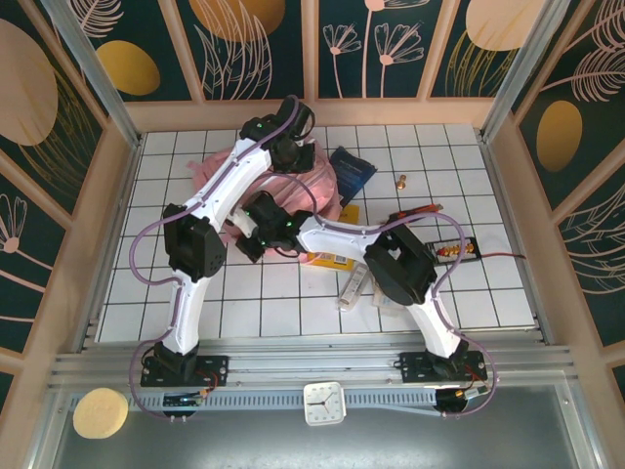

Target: Pack the student bag

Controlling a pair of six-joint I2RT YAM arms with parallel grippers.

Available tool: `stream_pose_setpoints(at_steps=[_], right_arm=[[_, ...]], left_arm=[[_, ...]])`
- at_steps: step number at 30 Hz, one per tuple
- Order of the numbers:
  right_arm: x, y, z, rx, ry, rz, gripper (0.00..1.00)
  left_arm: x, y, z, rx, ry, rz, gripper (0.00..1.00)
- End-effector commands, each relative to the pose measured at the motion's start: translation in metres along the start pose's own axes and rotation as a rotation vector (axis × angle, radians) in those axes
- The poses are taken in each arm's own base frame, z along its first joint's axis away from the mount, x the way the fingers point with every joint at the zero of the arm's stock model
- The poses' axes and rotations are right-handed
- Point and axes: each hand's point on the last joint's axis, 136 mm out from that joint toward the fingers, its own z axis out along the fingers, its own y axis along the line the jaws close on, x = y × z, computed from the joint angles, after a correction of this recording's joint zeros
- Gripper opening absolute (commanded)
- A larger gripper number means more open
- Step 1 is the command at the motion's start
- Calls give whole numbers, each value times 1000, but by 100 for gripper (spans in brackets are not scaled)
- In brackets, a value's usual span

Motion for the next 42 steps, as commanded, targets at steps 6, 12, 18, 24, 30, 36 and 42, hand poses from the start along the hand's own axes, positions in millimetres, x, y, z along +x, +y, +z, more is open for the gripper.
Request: stream_pose_setpoints(at_steps=[6, 12, 18, 24, 30, 36, 42], right_arm=[[6, 3, -38, 35, -87, 2, 0], [32, 2, -59, 65, -69, 36, 0], [28, 7, -53, 29, -84, 10, 0], [30, 3, -49, 22, -73, 36, 0], [28, 6, -40, -20, -81, 113, 0], [19, 20, -20, -79, -86, 131, 0], [-1, 16, 4, -69, -139, 126, 0]], left_arm=[[-24, -21, -37, 51, -109, 27, 0], [-5, -11, -29, 17, -50, 121, 23], [16, 3, -30, -58, -18, 225, 42], [36, 11, -29, -46, 6, 222, 45], [63, 39, 8, -85, 37, 202, 22], [90, 31, 64, 28, 163, 152, 7], [92, 27, 80, 49, 188, 142, 5]])
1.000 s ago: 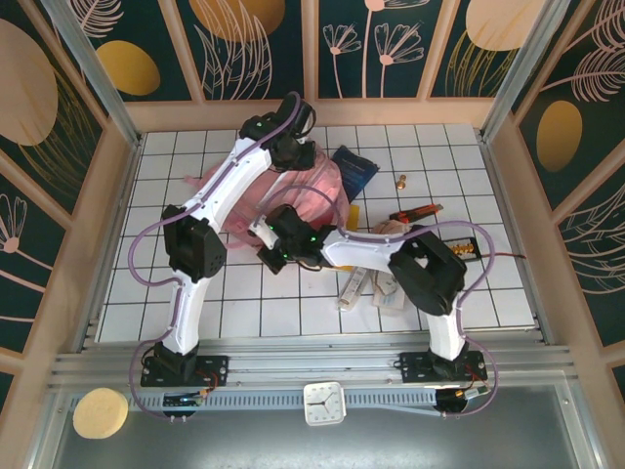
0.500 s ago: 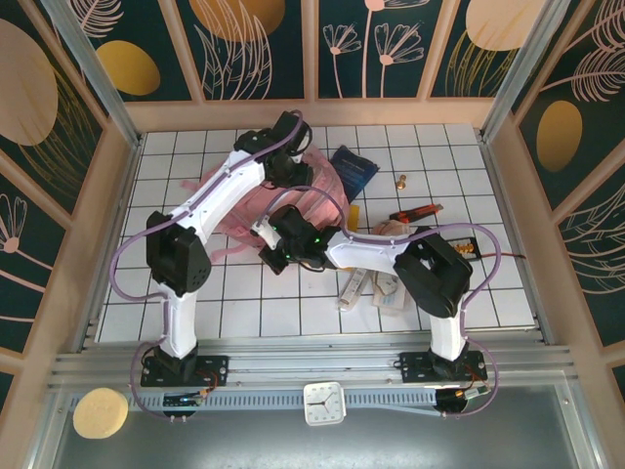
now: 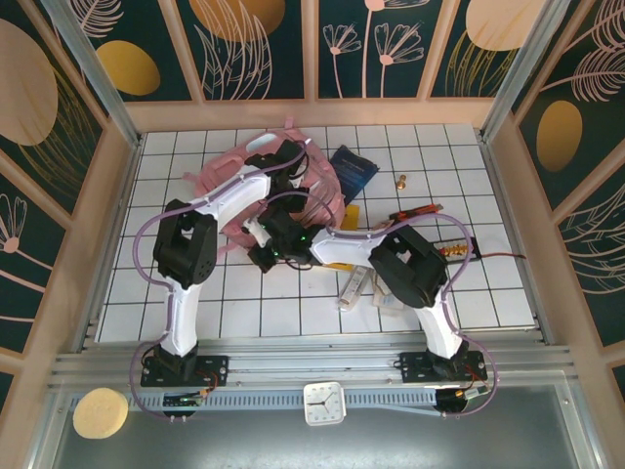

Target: Pack the student bag

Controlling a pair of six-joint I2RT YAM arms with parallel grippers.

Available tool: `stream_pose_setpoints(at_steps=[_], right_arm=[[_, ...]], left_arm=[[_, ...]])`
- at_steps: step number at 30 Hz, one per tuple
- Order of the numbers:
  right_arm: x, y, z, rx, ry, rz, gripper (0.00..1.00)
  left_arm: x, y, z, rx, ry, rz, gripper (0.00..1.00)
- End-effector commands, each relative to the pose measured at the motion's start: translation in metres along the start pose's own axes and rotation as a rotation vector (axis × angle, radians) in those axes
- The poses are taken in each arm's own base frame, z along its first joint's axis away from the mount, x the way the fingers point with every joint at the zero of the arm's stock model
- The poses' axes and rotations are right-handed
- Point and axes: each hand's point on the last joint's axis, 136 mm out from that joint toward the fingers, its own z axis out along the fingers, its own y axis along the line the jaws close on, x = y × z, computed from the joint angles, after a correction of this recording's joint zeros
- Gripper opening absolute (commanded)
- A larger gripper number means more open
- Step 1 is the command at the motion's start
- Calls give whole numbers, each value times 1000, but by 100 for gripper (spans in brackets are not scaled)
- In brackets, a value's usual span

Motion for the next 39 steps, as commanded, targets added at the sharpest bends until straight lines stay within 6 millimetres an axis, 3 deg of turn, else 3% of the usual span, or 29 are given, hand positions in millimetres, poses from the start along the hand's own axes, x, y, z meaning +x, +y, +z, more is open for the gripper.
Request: stream_pose_setpoints(at_steps=[1, 5, 8, 9, 10, 13, 16, 20, 23, 27, 30, 35, 39], right_arm=[[-43, 20, 7, -52, -144, -26, 0], [-55, 11, 10, -20, -209, -3, 0], [-61, 13, 9, -39, -223, 15, 0], [-61, 13, 5, -33, -224, 11, 19], [-59, 12, 1, -22, -227, 8, 31], [-57, 16, -17, -50, -219, 5, 51], [-59, 23, -41, -107, -201, 4, 75], [-61, 11, -80, -74, -180, 50, 97], [-58, -4, -107, -38, -186, 119, 99], [-58, -38, -132, -5, -171, 335, 99], [-56, -73, -143, -58, -111, 576, 99], [-53, -116, -154, -38, -77, 746, 99], [-37, -143, -148, 40, -15, 848, 99]], left_arm=[[-10, -19, 10, 74, -20, 0, 5], [-10, -21, 17, 85, -3, -6, 5], [-19, -24, 12, 87, -22, -8, 6], [-24, -23, 6, 80, -41, -7, 9], [-28, -24, -1, 76, -63, -3, 10], [-39, -25, -25, 64, -117, 17, 15], [-48, -23, -54, 42, -182, 18, 44], [-56, -12, -96, 13, -266, -11, 49], [-62, 10, -130, -6, -352, -84, 59], [-57, 40, -164, -44, -442, -137, 62], [-32, 39, -162, -25, -437, -55, 62], [13, 54, -145, -50, -422, -10, 62], [25, 55, -140, -38, -445, 33, 62]])
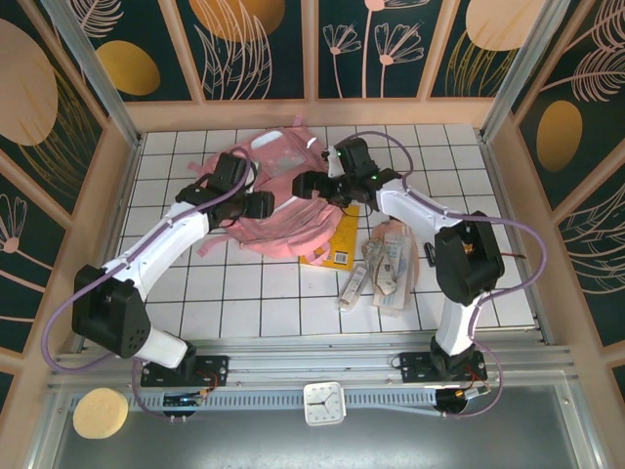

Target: Pack the student bag

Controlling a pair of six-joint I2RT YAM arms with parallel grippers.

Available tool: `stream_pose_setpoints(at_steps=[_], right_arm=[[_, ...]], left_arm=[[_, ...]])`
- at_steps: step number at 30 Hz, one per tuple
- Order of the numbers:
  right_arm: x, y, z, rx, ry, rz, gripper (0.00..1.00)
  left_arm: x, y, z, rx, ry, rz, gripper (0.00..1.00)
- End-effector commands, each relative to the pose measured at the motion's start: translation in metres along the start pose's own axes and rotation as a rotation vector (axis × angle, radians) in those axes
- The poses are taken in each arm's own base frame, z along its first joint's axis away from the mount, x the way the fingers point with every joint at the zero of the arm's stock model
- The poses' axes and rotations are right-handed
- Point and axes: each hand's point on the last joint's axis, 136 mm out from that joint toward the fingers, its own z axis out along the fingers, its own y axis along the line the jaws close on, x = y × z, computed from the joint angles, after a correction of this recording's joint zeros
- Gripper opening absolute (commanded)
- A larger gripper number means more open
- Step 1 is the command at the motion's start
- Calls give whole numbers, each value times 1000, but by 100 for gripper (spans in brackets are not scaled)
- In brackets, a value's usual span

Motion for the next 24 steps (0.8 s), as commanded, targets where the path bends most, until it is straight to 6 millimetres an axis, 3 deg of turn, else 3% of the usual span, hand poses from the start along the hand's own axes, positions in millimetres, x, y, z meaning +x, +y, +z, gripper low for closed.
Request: stream_pose_setpoints(at_steps=[1, 6, 11, 21, 24], right_arm=[[8, -25, 4, 78, 92, 142, 99], [-1, -54, 10, 199, 117, 169, 99], [2, -73, 0, 320, 112, 178, 98], [7, -78, 9, 349, 141, 190, 90], [2, -75, 14, 327, 122, 180, 82]], left_arm=[[-18, -8, -9, 42, -111, 64, 62], [-13, -11, 4, 59, -86, 104, 62], [-12, -9, 11, 46, -83, 142, 62], [-5, -11, 27, 57, -49, 154, 61], [-6, -11, 27, 59, -47, 161, 61]])
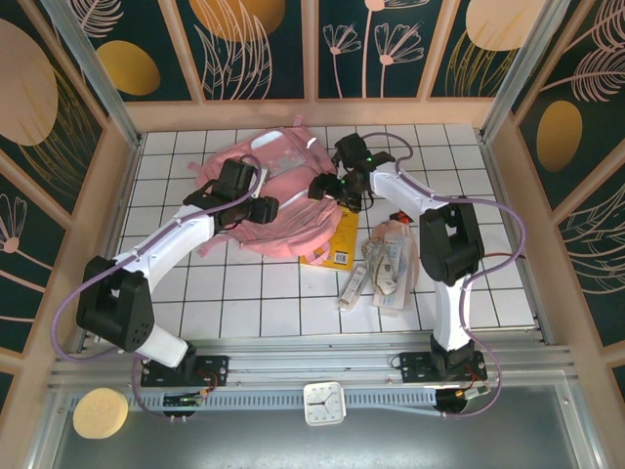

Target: Pack the student bag

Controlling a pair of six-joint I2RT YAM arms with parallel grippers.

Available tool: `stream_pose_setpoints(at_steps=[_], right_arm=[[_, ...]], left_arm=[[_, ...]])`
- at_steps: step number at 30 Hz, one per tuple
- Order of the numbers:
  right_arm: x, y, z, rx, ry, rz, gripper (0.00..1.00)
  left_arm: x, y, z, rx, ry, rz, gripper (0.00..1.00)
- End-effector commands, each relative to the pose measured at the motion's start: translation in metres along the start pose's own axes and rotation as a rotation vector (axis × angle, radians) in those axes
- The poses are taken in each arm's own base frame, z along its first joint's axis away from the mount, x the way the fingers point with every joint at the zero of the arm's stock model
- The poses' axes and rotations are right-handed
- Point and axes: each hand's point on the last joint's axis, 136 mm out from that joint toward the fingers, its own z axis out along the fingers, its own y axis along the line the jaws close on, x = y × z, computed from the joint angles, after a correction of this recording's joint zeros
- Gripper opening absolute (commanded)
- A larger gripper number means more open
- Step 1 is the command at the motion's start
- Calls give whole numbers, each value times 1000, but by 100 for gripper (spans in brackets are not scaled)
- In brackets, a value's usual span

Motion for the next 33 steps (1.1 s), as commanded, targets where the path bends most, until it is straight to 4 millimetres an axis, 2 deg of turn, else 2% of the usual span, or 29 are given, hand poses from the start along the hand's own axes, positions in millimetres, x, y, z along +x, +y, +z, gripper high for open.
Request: stream_pose_setpoints(at_steps=[1, 5, 7, 9, 11, 13, 17, 21, 24, 26, 27, 30, 33], right_arm=[[-7, 6, 5, -6, -18, -10, 78], [-20, 16, 13, -32, -29, -21, 58], [-24, 19, 14, -39, -31, -26, 45], [-25, 19, 15, -38, -31, -29, 38], [-26, 19, 13, -38, -33, -31, 22], [-27, 23, 7, -49, -35, -35, 0], [-40, 50, -23, -116, -92, -44, 0], [-53, 80, -54, -198, -126, -40, 0], [-57, 99, -69, -268, -129, -25, 0], [-60, 110, -79, -315, -132, -12, 0], [-61, 116, -84, -338, -135, -7, 0], [-64, 128, -98, -380, -144, 0, 0], [-64, 137, -111, -408, -148, 2, 0]], left_arm=[[-5, -4, 3, 21, -15, 29, 61], [-4, -4, 1, 16, -9, 33, 60], [-4, -4, -1, 15, -12, 29, 60], [-4, -3, -3, 14, -18, 23, 60], [-2, -3, -4, 15, -17, 21, 60], [0, -7, -5, 29, -16, 35, 60], [-3, -21, -11, 48, -36, 106, 60], [-16, -37, -21, 69, -93, 166, 63], [-27, -47, -26, 89, -125, 189, 70], [-31, -52, -26, 92, -132, 209, 71], [-31, -54, -25, 91, -132, 219, 76], [-32, -50, -20, 40, -115, 236, 78], [-36, -31, -15, -86, -102, 238, 77]])
